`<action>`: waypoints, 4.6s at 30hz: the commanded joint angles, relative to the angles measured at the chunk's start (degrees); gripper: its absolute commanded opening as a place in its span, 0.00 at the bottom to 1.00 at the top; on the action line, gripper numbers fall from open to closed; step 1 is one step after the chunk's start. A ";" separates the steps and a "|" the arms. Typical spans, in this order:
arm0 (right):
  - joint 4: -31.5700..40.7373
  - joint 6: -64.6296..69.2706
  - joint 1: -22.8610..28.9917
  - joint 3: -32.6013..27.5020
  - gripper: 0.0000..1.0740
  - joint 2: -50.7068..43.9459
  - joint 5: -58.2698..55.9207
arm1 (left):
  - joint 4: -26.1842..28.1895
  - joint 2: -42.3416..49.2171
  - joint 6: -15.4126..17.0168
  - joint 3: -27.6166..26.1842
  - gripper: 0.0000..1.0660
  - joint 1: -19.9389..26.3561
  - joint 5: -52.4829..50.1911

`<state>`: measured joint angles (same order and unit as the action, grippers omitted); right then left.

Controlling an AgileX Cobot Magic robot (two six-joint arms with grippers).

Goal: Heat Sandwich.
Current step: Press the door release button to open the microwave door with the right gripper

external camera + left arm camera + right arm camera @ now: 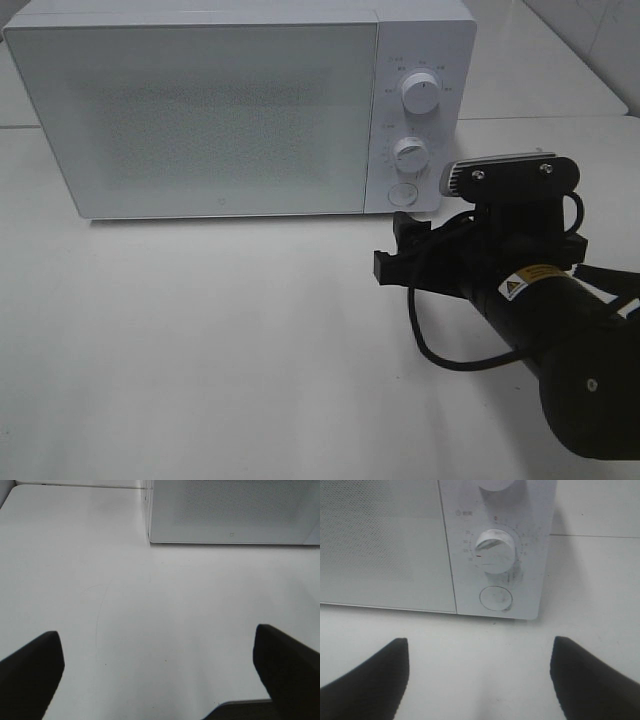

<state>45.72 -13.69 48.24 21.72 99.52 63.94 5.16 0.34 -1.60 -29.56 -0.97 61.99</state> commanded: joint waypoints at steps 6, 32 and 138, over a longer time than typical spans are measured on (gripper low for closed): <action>1.95 -1.89 2.01 1.49 0.71 0.00 -1.09 | 0.52 0.63 -0.06 0.17 0.91 0.06 -0.74; 1.55 68.47 2.01 1.49 0.61 0.00 -0.92 | 0.52 0.63 -0.06 0.17 0.91 0.06 -0.74; -5.90 90.81 -16.21 30.54 0.00 26.13 -9.91 | 0.52 0.34 -0.06 0.17 0.91 0.06 -0.74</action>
<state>40.34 77.58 32.26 50.82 124.68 53.29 5.16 0.34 -1.60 -29.56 -0.97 61.99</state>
